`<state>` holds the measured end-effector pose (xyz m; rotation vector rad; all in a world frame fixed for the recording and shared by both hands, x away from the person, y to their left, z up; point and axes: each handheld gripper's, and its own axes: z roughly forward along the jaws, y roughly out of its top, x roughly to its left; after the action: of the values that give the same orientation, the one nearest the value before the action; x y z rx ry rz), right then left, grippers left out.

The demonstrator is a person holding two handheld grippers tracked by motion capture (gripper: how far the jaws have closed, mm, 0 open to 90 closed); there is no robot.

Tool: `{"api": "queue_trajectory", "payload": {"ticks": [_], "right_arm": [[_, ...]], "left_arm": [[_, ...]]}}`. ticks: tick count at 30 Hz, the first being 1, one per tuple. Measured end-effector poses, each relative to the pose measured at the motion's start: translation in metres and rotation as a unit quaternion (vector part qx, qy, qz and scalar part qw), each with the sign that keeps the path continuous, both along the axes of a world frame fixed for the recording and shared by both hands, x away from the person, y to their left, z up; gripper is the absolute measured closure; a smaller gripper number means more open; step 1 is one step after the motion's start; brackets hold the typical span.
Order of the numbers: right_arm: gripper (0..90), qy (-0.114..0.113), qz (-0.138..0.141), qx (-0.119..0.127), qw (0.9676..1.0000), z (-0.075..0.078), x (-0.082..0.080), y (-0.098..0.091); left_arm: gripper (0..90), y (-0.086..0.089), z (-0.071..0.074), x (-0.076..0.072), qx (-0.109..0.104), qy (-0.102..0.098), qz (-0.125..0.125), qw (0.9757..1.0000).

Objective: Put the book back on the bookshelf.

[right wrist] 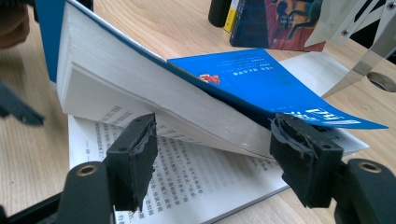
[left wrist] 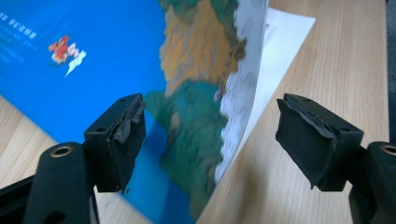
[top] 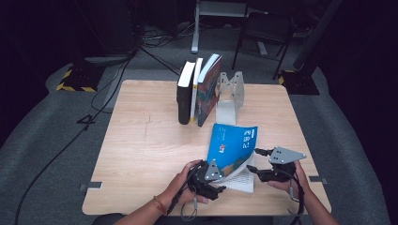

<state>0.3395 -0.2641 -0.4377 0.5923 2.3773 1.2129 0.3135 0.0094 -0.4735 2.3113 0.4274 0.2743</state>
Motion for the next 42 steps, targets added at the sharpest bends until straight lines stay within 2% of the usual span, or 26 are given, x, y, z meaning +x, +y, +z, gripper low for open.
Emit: {"api": "queue_trajectory", "payload": {"ticks": [1, 2, 5, 7, 8, 10, 13, 16, 19, 21, 23, 25, 27, 29, 32, 33, 34, 35, 36, 37, 38, 39, 42], "right_arm": [[32.6, 0.000, 0.000, 0.000, 1.0000, 0.000, 0.000, 0.000], [32.5, 0.001, -0.001, 0.001, 1.0000, 0.000, 0.000, 0.000], [32.6, -0.003, -0.003, -0.002, 1.0000, 0.000, -0.001, 0.000], [32.6, -0.003, -0.004, -0.001, 1.0000, 0.000, -0.001, 0.000], [32.6, -0.002, -0.004, -0.002, 1.0000, 0.000, -0.001, 0.000], [32.6, -0.002, -0.002, -0.004, 1.0000, 0.000, -0.001, 0.000], [32.6, 0.005, 0.000, -0.012, 0.9999, -0.002, -0.002, -0.004], [32.6, 0.017, 0.005, -0.019, 0.9997, -0.007, -0.004, -0.009], [32.9, 0.027, 0.014, -0.036, 0.9989, -0.011, -0.005, -0.013], [33.0, 0.034, 0.017, -0.040, 0.9985, -0.013, -0.005, -0.014], [33.2, 0.046, 0.025, -0.055, 0.9971, -0.018, -0.006, -0.016], [33.9, 0.051, 0.030, -0.074, 0.9955, -0.023, -0.007, -0.017], [34.4, 0.059, 0.034, -0.084, 0.9941, -0.027, -0.007, -0.020], [34.8, 0.065, 0.034, -0.086, 0.9935, -0.029, -0.006, -0.024], [36.4, 0.069, 0.030, -0.078, 0.9941, -0.029, -0.005, -0.029], [37.2, 0.069, 0.025, -0.070, 0.9949, -0.028, -0.004, -0.032], [37.8, 0.072, 0.018, -0.045, 0.9962, -0.024, -0.002, -0.036], [38.0, 0.071, 0.014, -0.039, 0.9966, -0.023, -0.002, -0.036], [38.0, 0.071, 0.014, -0.039, 0.9966, -0.023, -0.002, -0.036], [38.0, 0.071, 0.010, -0.030, 0.9970, -0.022, -0.001, -0.036], [38.0, 0.075, 0.007, -0.020, 0.9969, -0.021, 0.001, -0.034], [37.9, 0.077, 0.004, -0.017, 0.9968, -0.021, 0.002, -0.033], [36.8, 0.084, 0.001, -0.020, 0.9963, -0.023, 0.004, -0.024]], "left_arm": [[24.1, -0.003, -0.001, 0.001, -0.003, 0.001, 0.002, 1.0000], [24.3, -0.006, -0.001, 0.002, 0.002, -0.006, 0.011, 0.9999], [27.5, -0.010, -0.001, 0.005, -0.010, -0.006, 0.024, 0.9996], [28.4, -0.011, -0.001, 0.006, -0.015, -0.005, 0.024, 0.9996], [34.9, -0.011, -0.001, 0.006, -0.019, -0.007, 0.026, 0.9995], [37.3, -0.012, -0.001, 0.007, -0.019, -0.009, 0.024, 0.9995], [38.6, -0.010, -0.002, 0.010, -0.025, 0.004, 0.016, 0.9995], [34.1, -0.006, -0.001, 0.012, -0.032, 0.023, 0.007, 0.9992], [26.8, 0.002, 0.001, 0.013, -0.032, 0.029, -0.006, 0.9991], [26.0, 0.005, 0.002, 0.014, -0.032, 0.026, -0.010, 0.9991], [25.9, 0.016, 0.008, 0.015, -0.034, 0.015, -0.011, 0.9992], [25.8, 0.027, 0.012, 0.018, -0.039, 0.010, -0.002, 0.9992], [26.0, 0.042, 0.015, 0.023, -0.047, 0.002, 0.018, 0.9987], [26.0, 0.056, 0.014, 0.030, -0.044, -0.005, 0.038, 0.9983], [26.3, 0.068, 0.009, 0.041, -0.031, -0.008, 0.064, 0.9974], [26.6, 0.072, 0.007, 0.045, -0.028, -0.008, 0.070, 0.9971], [27.1, 0.076, 0.002, 0.052, -0.020, -0.006, 0.082, 0.9964], [27.2, 0.076, 0.002, 0.052, -0.020, -0.006, 0.082, 0.9964], [27.2, 0.078, -0.002, 0.057, -0.019, 0.002, 0.086, 0.9961], [27.3, 0.079, -0.006, 0.060, -0.011, 0.010, 0.088, 0.9960], [27.0, 0.079, -0.008, 0.062, -0.001, 0.008, 0.090, 0.9959], [27.0, 0.079, -0.010, 0.065, 0.006, 0.005, 0.093, 0.9957], [27.1, 0.080, -0.016, 0.071, 0.005, 0.018, 0.096, 0.9952]]}}
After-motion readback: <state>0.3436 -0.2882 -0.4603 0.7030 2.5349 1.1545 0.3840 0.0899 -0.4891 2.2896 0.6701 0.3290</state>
